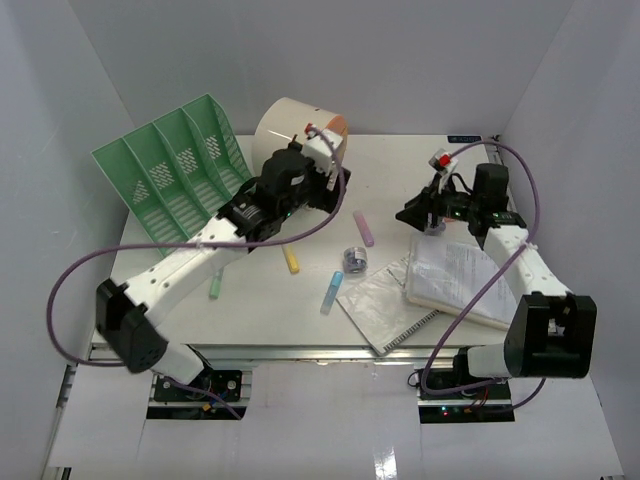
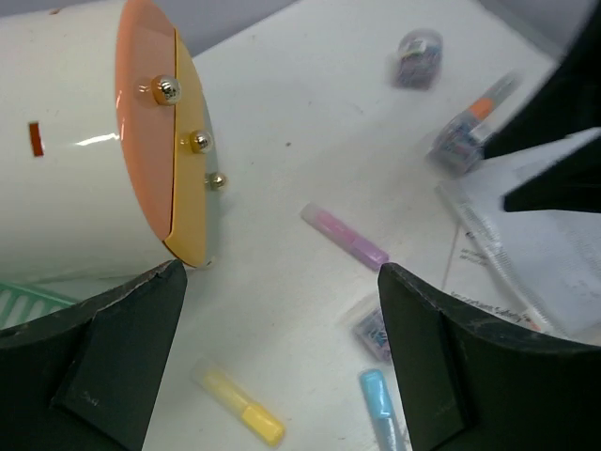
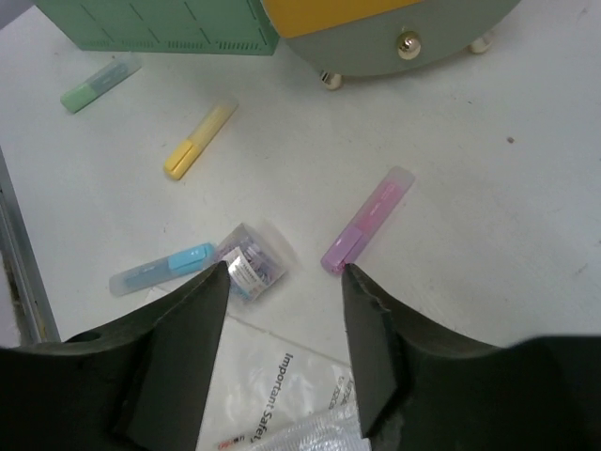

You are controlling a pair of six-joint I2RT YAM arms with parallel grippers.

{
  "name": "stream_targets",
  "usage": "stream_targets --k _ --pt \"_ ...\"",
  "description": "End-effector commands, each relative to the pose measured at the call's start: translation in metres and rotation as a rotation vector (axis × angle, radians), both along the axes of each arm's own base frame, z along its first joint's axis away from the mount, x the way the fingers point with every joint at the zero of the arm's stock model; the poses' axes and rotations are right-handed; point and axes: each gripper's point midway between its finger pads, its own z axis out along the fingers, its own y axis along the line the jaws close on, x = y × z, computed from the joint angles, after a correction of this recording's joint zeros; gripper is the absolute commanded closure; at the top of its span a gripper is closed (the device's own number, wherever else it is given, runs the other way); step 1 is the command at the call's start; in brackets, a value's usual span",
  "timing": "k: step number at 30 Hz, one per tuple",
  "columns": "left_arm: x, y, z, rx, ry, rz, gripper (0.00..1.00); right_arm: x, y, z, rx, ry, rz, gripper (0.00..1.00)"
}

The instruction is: Organize the desk

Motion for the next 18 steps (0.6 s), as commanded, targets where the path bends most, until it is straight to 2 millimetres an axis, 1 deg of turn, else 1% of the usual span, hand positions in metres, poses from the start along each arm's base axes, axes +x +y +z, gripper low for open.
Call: stream_targets --k 1,2,3,5,7,10,11,14,18 --pt "-0.056 0.037 -0.022 -0.179 0.087 -0.03 0.06 0.043 0.027 0.001 -0.084 0.023 -0.019 0.39" --pt "-0.064 0.048 -0.026 -0.205 0.097 -0.022 0.05 0.052 0.038 0.005 -0.083 0.035 -0.004 0.37" --pt "-0.073 0.057 -0.026 -0.242 0.102 -0.019 0.05 0.058 0.051 -0.007 -0.092 0.078 0.023 0.36" --pt "-0.08 0.088 -0.062 -0.246 0.163 0.048 0.05 0.077 0.08 -0.008 -0.104 0.12 0.062 0.33" --pt "-0.084 0.106 -0.091 -0.244 0.223 0.066 0.05 0.095 0.106 -0.004 -0.101 0.135 0.084 0.28" --pt "-0.089 0.125 -0.115 -0.201 0.259 0.115 0.05 0.118 0.135 -0.001 -0.066 0.161 0.1 0.23" --pt "-0.091 0.128 -0.122 -0.184 0.269 0.122 0.05 0.126 0.142 0.0 -0.057 0.164 0.101 0.22" --pt "-0.095 0.135 -0.131 -0.145 0.274 0.13 0.06 0.146 0.159 0.001 -0.049 0.145 0.1 0.22" --pt "-0.102 0.141 -0.134 -0.152 0.259 0.138 0.06 0.163 0.167 -0.004 -0.032 0.137 0.088 0.24"
